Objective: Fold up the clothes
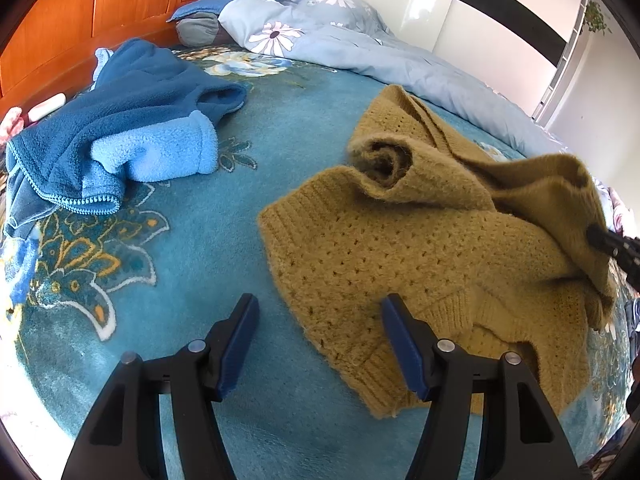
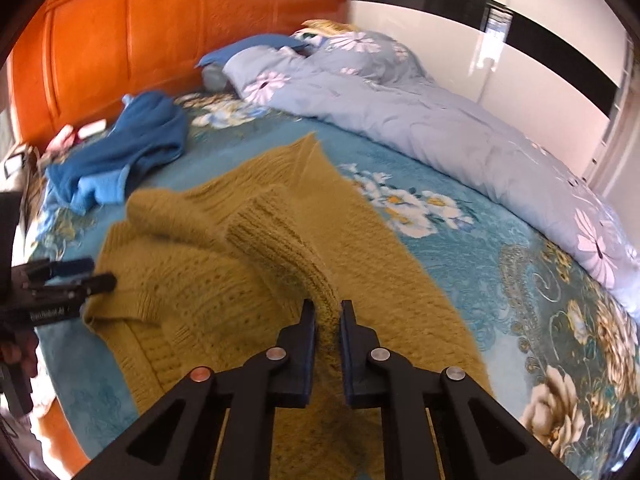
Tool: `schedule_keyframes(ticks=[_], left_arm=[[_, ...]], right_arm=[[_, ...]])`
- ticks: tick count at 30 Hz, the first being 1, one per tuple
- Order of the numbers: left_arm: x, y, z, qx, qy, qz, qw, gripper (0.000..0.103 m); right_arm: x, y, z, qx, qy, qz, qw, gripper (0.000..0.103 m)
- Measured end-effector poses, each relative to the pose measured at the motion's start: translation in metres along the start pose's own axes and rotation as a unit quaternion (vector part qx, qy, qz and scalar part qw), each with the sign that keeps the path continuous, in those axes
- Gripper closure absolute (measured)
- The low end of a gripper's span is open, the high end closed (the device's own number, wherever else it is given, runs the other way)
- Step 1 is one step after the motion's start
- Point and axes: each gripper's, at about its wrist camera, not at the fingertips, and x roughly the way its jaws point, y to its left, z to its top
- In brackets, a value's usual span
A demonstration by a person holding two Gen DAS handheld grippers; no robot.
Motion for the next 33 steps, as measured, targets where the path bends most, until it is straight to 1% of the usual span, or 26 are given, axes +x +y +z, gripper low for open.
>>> schedule_keyframes(ticks=[3, 6, 9, 12, 15, 17, 20, 22, 26, 28, 30, 32, 33], left_arm=[[0.0, -0.003, 0.0, 0.004, 0.002, -0.001, 1.0, 0.037], [0.0, -0.006, 0.001, 0.007, 0.004, -0.003, 1.0, 0.037], [0.0, -0.009, 0.001, 0.012, 0.004, -0.005, 0.9999, 0.037], [0.0, -0.013, 0.002, 0.019, 0.004, -0.008, 0.9998, 0.037], [0.0, -0.017, 0.003, 0.023, 0.002, -0.008, 0.9997, 0.037], [0.0, -0.019, 0.003, 0.023, 0.003, -0.009, 0.9997, 0.037], [0.002, -0.021, 0.004, 0.022, 0.005, -0.014, 0.9996, 0.037], [0.004, -0.024, 0.004, 0.023, 0.01, -0.019, 0.9995, 0.037], [0.007, -0.031, 0.003, 0.031, 0.013, -0.028, 0.999, 0.037], [0.011, -0.035, 0.003, 0.031, 0.018, -0.035, 0.9988, 0.037], [0.014, -0.036, 0.006, 0.023, 0.022, -0.044, 0.9985, 0.037], [0.016, -0.038, 0.01, 0.015, 0.024, -0.056, 0.998, 0.037], [0.018, -0.038, 0.012, 0.013, 0.024, -0.059, 0.9979, 0.037]], right_arm=[[-0.006, -0.022, 0.004, 0.03, -0.011, -0.016, 0.999, 0.092], [-0.013, -0.058, 0.005, 0.078, -0.02, -0.036, 0.996, 0.093], [-0.022, -0.096, 0.001, 0.118, -0.028, -0.063, 0.991, 0.093], [-0.035, -0.141, -0.012, 0.169, -0.031, -0.092, 0.981, 0.093], [-0.05, -0.183, -0.034, 0.212, -0.031, -0.131, 0.968, 0.093], [-0.06, -0.208, -0.056, 0.24, -0.026, -0.148, 0.959, 0.093], [-0.077, -0.24, -0.093, 0.291, -0.019, -0.172, 0.941, 0.093], [-0.089, -0.258, -0.122, 0.333, -0.017, -0.182, 0.925, 0.093], [-0.105, -0.273, -0.173, 0.373, 0.004, -0.201, 0.906, 0.093], [-0.107, -0.275, -0.19, 0.385, 0.013, -0.199, 0.901, 0.093], [-0.103, -0.272, -0.198, 0.382, 0.025, -0.194, 0.903, 0.093], [-0.1, -0.264, -0.2, 0.366, 0.035, -0.195, 0.909, 0.092], [-0.1, -0.261, -0.2, 0.359, 0.038, -0.195, 0.912, 0.089]])
